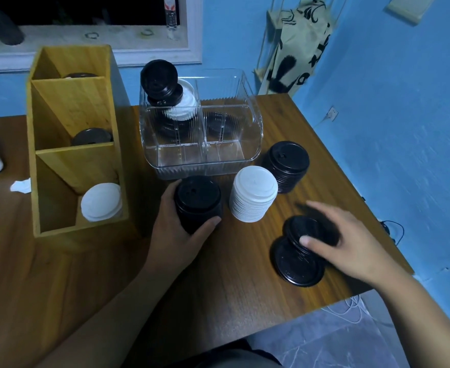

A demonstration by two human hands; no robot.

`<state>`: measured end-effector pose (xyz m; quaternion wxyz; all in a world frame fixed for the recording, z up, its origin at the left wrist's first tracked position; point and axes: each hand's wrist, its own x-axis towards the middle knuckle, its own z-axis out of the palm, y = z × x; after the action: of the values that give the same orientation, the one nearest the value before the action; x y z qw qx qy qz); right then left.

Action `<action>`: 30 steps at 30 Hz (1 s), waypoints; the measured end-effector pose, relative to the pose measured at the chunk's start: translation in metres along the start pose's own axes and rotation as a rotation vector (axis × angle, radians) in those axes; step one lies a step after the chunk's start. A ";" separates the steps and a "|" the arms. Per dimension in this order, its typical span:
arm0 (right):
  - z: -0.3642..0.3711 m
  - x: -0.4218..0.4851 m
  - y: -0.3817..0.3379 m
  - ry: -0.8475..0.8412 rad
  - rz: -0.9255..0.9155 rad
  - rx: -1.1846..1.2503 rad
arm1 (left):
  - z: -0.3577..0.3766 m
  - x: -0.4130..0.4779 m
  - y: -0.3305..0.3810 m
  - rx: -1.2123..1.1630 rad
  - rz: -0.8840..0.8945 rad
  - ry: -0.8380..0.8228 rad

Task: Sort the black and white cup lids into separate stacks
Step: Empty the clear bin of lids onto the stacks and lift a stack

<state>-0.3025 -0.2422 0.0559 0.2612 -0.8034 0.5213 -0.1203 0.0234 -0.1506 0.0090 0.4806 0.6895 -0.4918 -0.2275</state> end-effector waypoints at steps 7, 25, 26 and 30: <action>-0.005 0.006 -0.013 0.094 0.002 0.228 | -0.001 -0.001 0.002 -0.007 -0.003 -0.008; 0.017 0.115 -0.038 0.427 -0.133 -0.121 | -0.001 -0.001 0.002 -0.020 0.004 -0.003; 0.022 0.112 -0.036 0.440 -0.143 -0.138 | -0.001 0.000 0.002 -0.024 0.007 -0.001; 0.032 0.109 -0.036 0.471 -0.159 -0.251 | -0.001 0.000 0.002 -0.038 0.008 -0.010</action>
<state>-0.2128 -0.3194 0.0404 0.0211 -0.8178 0.5140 -0.2581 0.0237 -0.1502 0.0111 0.4921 0.6771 -0.4925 -0.2384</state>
